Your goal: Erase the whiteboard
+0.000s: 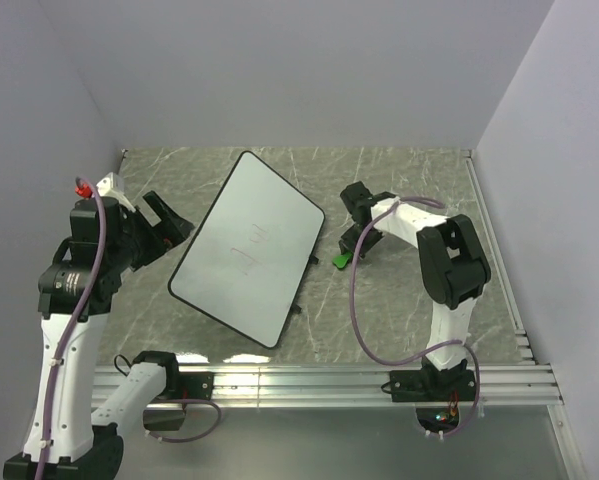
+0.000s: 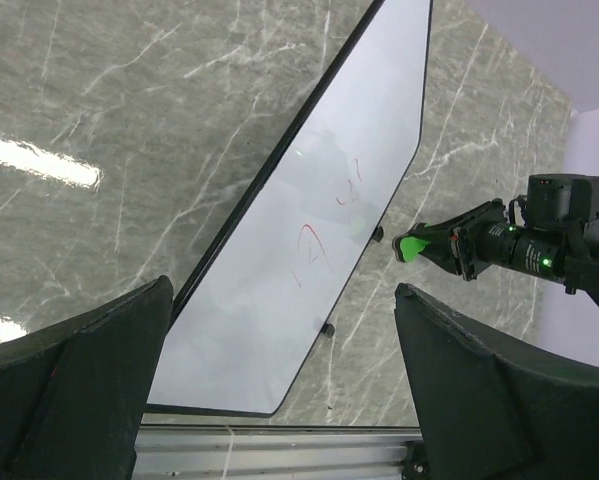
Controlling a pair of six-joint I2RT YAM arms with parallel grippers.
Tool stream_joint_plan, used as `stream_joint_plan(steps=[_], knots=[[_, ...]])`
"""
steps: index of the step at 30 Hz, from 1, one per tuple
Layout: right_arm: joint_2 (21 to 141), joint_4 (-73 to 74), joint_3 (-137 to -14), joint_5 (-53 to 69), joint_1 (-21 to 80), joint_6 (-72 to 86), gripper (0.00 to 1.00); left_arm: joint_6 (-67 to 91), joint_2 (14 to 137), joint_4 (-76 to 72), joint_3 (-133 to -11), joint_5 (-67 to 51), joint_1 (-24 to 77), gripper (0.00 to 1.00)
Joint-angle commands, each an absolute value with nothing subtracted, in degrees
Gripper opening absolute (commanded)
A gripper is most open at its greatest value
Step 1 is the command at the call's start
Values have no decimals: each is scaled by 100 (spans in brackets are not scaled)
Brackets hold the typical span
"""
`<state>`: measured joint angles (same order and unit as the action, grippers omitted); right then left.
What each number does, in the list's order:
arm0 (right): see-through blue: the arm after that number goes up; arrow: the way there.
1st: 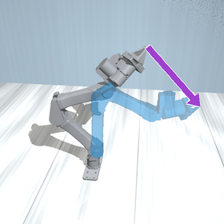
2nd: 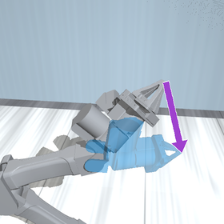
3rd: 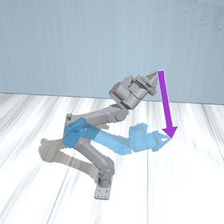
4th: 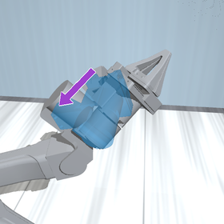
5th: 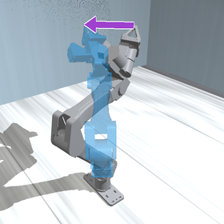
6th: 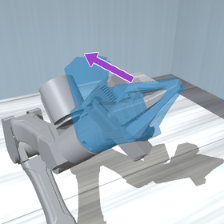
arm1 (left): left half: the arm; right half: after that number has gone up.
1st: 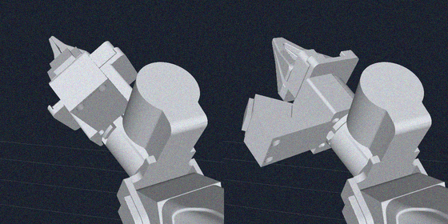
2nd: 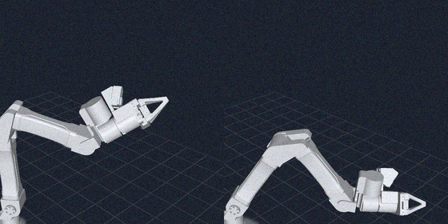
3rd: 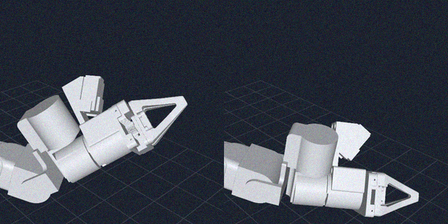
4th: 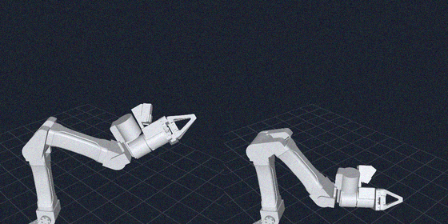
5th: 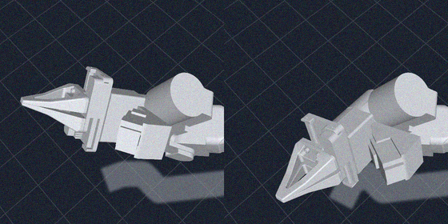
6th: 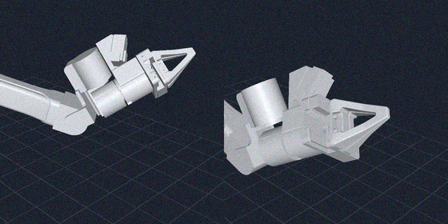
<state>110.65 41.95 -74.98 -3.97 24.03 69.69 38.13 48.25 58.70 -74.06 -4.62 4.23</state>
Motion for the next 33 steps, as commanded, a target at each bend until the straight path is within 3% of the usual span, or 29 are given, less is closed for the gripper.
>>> stream_joint_plan(steps=[1,3,9,17,21,33], knots=[[11163,4201,-7664,-747,2435,6751,9,3735,4799,5898,-7603,-343,448,99],[10996,4236,-7725,-747,2408,6645,1,3735,4790,5932,-7664,-238,448,99],[10074,3815,-7831,-484,2320,6258,0,3718,4650,6021,-7779,-18,448,99],[9220,2289,-7778,1044,2443,6328,0,3410,3772,4607,-6365,-773,448,99],[9272,1372,-7883,1897,2759,6258,0,3393,3261,3912,-5679,-668,448,100],[9729,1635,-8709,2557,3199,5828,0,3630,3060,3383,-4826,-1239,185,99]])
